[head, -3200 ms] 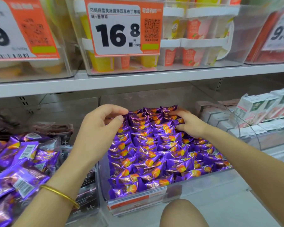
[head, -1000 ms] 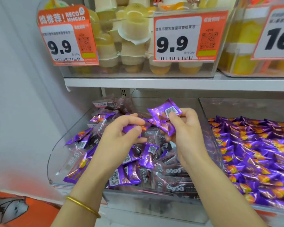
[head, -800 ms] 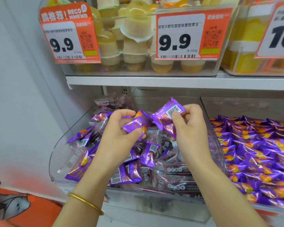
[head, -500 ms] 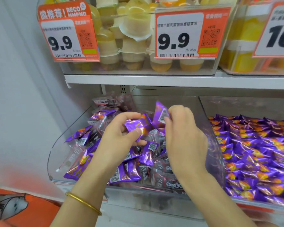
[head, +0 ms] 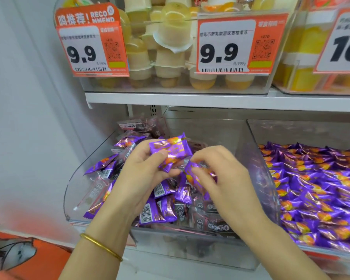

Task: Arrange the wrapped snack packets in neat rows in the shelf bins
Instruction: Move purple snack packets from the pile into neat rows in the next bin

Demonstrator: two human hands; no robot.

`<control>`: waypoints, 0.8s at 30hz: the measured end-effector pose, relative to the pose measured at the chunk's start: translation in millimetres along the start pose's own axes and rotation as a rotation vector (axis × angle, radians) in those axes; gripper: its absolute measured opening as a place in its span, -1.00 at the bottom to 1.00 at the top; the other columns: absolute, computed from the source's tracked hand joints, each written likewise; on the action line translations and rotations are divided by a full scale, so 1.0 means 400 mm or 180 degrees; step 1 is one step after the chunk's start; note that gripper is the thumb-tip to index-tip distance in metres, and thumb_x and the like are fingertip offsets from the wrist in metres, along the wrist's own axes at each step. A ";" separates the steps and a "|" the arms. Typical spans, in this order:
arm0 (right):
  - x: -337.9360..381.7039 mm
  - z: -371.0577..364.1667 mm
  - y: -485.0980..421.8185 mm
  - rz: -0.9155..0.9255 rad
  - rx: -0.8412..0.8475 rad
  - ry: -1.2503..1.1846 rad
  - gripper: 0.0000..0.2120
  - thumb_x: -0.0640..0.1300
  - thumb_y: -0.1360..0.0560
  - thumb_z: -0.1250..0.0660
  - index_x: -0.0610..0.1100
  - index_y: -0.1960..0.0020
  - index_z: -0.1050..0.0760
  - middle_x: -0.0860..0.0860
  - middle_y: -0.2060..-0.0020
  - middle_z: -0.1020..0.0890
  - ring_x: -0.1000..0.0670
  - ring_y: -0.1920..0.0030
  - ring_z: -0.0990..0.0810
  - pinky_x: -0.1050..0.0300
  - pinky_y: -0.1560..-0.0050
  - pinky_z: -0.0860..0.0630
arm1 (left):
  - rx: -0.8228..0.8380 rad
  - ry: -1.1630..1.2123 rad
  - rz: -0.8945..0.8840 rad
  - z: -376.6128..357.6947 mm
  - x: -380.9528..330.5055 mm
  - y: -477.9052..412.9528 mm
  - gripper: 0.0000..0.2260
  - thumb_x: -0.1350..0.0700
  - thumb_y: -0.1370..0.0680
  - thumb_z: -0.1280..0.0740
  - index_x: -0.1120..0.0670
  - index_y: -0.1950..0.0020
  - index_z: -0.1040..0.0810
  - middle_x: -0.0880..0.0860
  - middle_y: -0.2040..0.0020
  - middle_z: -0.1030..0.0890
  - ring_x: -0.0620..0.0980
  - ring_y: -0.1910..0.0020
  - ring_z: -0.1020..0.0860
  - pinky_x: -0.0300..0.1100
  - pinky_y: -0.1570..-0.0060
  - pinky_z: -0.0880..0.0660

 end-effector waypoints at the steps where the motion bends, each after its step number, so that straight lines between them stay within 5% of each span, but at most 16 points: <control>1: -0.006 0.009 0.000 -0.0270 -0.0045 -0.0281 -0.80 -0.23 -0.46 -0.38 0.06 0.05 -0.50 0.13 0.08 -0.53 0.18 0.18 -0.49 0.39 0.20 -0.40 | -0.0082 0.0046 -0.0023 0.004 -0.001 -0.001 -0.87 0.32 -0.58 -0.19 0.17 -0.06 -0.48 0.22 0.01 -0.63 0.15 0.13 -0.66 -0.20 0.31 -0.58; 4: -0.025 0.034 0.000 -0.0999 -0.0162 -0.1136 -0.75 -0.25 -0.44 -0.41 0.10 0.09 -0.50 0.08 0.11 -0.60 0.13 0.31 -0.53 0.40 0.25 -0.42 | -0.0289 -0.0133 -0.0156 0.011 0.001 -0.006 -0.80 0.32 -0.60 -0.16 0.11 -0.15 -0.44 0.26 -0.06 -0.55 0.12 0.18 -0.67 -0.21 0.33 -0.58; 9: -0.014 0.070 -0.010 -0.1069 -0.0062 -0.2169 -0.75 -0.35 -0.47 -0.33 -0.01 0.05 -0.59 0.03 0.12 -0.68 0.13 0.11 -0.63 0.32 0.09 -0.52 | -0.0112 -0.0738 -0.0270 -0.006 0.003 -0.002 -0.74 0.33 -0.59 -0.18 -0.03 -0.05 -0.50 0.21 -0.03 -0.50 0.01 0.25 -0.62 -0.07 0.18 -0.60; 13: -0.013 0.077 -0.021 -0.0689 0.0004 -0.1573 -0.79 -0.17 -0.38 -0.37 0.12 0.10 -0.61 0.13 0.11 -0.63 0.14 0.08 -0.61 0.27 0.04 -0.51 | 0.0409 -0.0480 -0.0103 -0.050 0.002 0.018 -0.81 0.31 -0.59 -0.18 0.10 -0.08 -0.53 0.15 0.07 -0.58 0.02 0.23 -0.59 -0.18 0.28 -0.59; 18: -0.021 0.095 -0.027 -0.0398 -0.0264 -0.1245 -0.81 -0.14 -0.29 -0.43 0.14 0.19 -0.61 0.13 0.15 -0.53 0.15 0.12 -0.55 0.33 0.10 -0.47 | 0.0730 -0.0440 0.0024 -0.082 0.000 0.030 -0.73 -0.03 -0.49 -0.30 0.13 -0.06 -0.54 0.17 0.05 -0.64 0.06 0.18 -0.64 -0.16 0.27 -0.58; 21: -0.028 0.102 -0.027 -0.0400 -0.0416 -0.1137 -0.84 -0.06 -0.27 -0.46 0.15 0.19 -0.58 0.18 0.16 -0.47 0.12 0.26 -0.49 0.36 0.25 -0.40 | 0.0964 -0.0812 -0.0246 -0.091 -0.004 0.042 -0.67 0.09 -0.36 -0.42 0.09 -0.11 -0.52 0.17 0.00 -0.65 0.06 0.11 -0.65 -0.19 0.19 -0.58; 24: -0.030 0.118 -0.023 -0.0389 -0.0186 -0.0640 -0.74 0.13 -0.31 -0.42 0.17 0.00 -0.56 0.21 0.05 -0.45 0.15 0.12 -0.50 0.34 0.13 -0.40 | 0.1035 -0.0686 -0.0399 -0.098 -0.013 0.045 -0.64 0.18 -0.35 -0.40 0.10 -0.13 -0.51 0.12 0.02 -0.66 -0.01 0.13 -0.65 -0.23 0.18 -0.56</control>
Point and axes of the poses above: each hand's wrist, its own y-axis away from the middle knuckle, its own z-axis out of the back of the hand, x = y × z, the point moved 2 cm from there along -y, towards the middle knuckle
